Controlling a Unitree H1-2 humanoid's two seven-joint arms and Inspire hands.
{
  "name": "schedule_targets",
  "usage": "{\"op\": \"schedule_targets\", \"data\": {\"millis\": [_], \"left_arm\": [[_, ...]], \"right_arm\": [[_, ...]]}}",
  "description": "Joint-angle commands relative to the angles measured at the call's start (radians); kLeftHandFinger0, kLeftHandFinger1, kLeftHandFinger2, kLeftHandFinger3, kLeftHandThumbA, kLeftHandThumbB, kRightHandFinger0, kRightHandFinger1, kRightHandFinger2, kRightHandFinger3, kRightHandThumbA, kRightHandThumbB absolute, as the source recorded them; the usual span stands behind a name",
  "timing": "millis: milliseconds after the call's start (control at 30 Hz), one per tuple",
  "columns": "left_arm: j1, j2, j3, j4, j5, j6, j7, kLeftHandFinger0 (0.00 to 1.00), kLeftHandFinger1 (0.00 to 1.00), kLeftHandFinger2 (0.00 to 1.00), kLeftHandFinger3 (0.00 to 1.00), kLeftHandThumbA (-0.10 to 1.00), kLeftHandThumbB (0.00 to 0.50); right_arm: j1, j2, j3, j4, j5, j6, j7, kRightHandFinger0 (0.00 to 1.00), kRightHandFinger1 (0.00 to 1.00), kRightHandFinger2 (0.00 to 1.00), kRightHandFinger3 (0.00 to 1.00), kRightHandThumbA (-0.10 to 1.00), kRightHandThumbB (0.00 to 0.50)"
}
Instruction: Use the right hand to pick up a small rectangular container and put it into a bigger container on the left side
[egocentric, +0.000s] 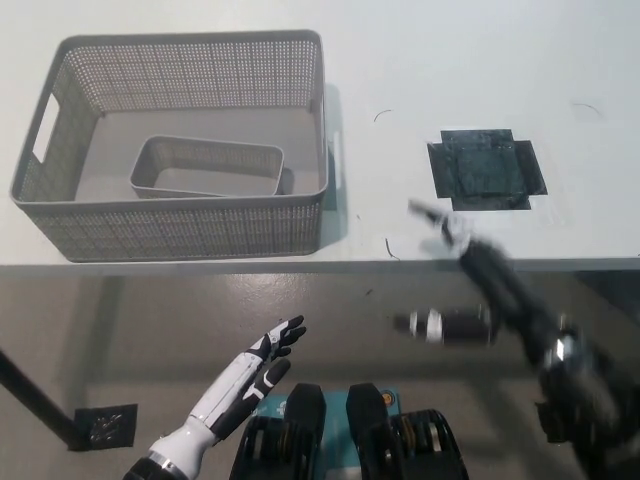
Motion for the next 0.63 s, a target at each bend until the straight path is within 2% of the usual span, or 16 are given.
{"op": "schedule_targets", "data": {"millis": [0, 33, 100, 133, 200, 267, 300, 333, 367, 400, 433, 500, 533, 600], "left_arm": [[-0.017, -0.032, 0.043, -0.021, -0.06, -0.071, 0.045, 1.0, 1.0, 1.0, 1.0, 1.0, 0.413], [-0.016, -0.033, 0.043, -0.021, -0.06, -0.073, 0.046, 1.0, 1.0, 1.0, 1.0, 1.0, 0.412], [-0.015, -0.036, 0.045, -0.018, -0.056, -0.084, 0.051, 1.0, 1.0, 1.0, 1.0, 1.0, 0.404], [-0.014, -0.037, 0.046, -0.02, -0.054, -0.087, 0.054, 1.0, 1.0, 1.0, 1.0, 1.0, 0.389], [-0.014, -0.039, 0.049, -0.019, -0.053, -0.094, 0.055, 1.0, 1.0, 1.0, 1.0, 1.0, 0.385], [-0.013, -0.042, 0.054, -0.015, -0.057, -0.103, 0.052, 1.0, 1.0, 1.0, 1.0, 1.0, 0.379], [-0.013, -0.047, 0.06, -0.006, -0.059, -0.123, 0.055, 1.0, 1.0, 1.0, 1.0, 1.0, 0.357], [-0.018, -0.048, 0.066, -0.002, -0.059, -0.132, 0.057, 1.0, 1.0, 1.0, 1.0, 1.0, 0.354], [-0.021, -0.048, 0.068, 0.001, -0.057, -0.136, 0.058, 1.0, 1.0, 1.0, 1.0, 1.0, 0.352], [-0.021, -0.05, 0.071, 0.005, -0.056, -0.145, 0.061, 1.0, 1.0, 1.0, 1.0, 1.0, 0.343], [-0.02, -0.051, 0.073, 0.006, -0.057, -0.147, 0.061, 1.0, 1.0, 1.0, 1.0, 1.0, 0.344], [-0.026, -0.051, 0.075, 0.011, -0.054, -0.155, 0.062, 1.0, 1.0, 1.0, 1.0, 1.0, 0.341], [-0.028, -0.051, 0.077, 0.012, -0.053, -0.156, 0.063, 1.0, 1.0, 1.0, 1.0, 1.0, 0.341], [-0.033, -0.049, 0.08, 0.015, -0.047, -0.156, 0.066, 1.0, 1.0, 1.0, 1.0, 1.0, 0.342]], "right_arm": [[0.283, 0.121, 0.052, -0.691, 0.149, -0.217, -0.118, 1.0, 1.0, 1.0, 1.0, 1.0, 0.268], [0.291, 0.13, 0.049, -0.687, 0.144, -0.214, -0.118, 1.0, 1.0, 1.0, 1.0, 1.0, 0.263], [0.323, 0.161, 0.045, -0.629, 0.187, -0.214, -0.124, 1.0, 1.0, 1.0, 1.0, 1.0, 0.282], [0.31, 0.158, 0.037, -0.54, 0.225, -0.244, -0.111, 1.0, 1.0, 1.0, 1.0, 1.0, 0.309], [0.312, 0.173, 0.023, -0.466, 0.262, -0.239, -0.095, 1.0, 1.0, 1.0, 1.0, 1.0, 0.304], [0.318, 0.186, 0.009, -0.414, 0.328, -0.206, -0.065, 1.0, 1.0, 1.0, 1.0, 1.0, 0.311], [0.318, 0.212, -0.015, -0.358, 0.388, -0.153, -0.051, 1.0, 1.0, 1.0, 1.0, 1.0, 0.318], [0.308, 0.234, -0.037, -0.313, 0.438, -0.109, -0.038, 1.0, 1.0, 1.0, 1.0, 1.0, 0.313], [0.301, 0.245, -0.048, -0.29, 0.463, -0.089, -0.029, 1.0, 1.0, 1.0, 1.0, 1.0, 0.213], [0.292, 0.268, -0.068, -0.25, 0.49, -0.046, -0.025, 1.0, 1.0, 1.0, 1.0, 1.0, 0.277], [0.286, 0.284, -0.082, -0.222, 0.501, -0.021, -0.025, 1.0, 1.0, 1.0, 1.0, 1.0, 0.276], [0.264, 0.313, -0.108, -0.152, 0.51, -0.016, -0.031, 1.0, 1.0, 1.0, 1.0, 1.0, 0.219], [0.253, 0.323, -0.119, -0.12, 0.515, -0.015, -0.029, 1.0, 1.0, 1.0, 1.0, 1.0, 0.207], [0.229, 0.342, -0.143, -0.057, 0.536, 0.011, -0.018, 1.0, 1.0, 1.0, 1.0, 1.0, 0.207]]}}
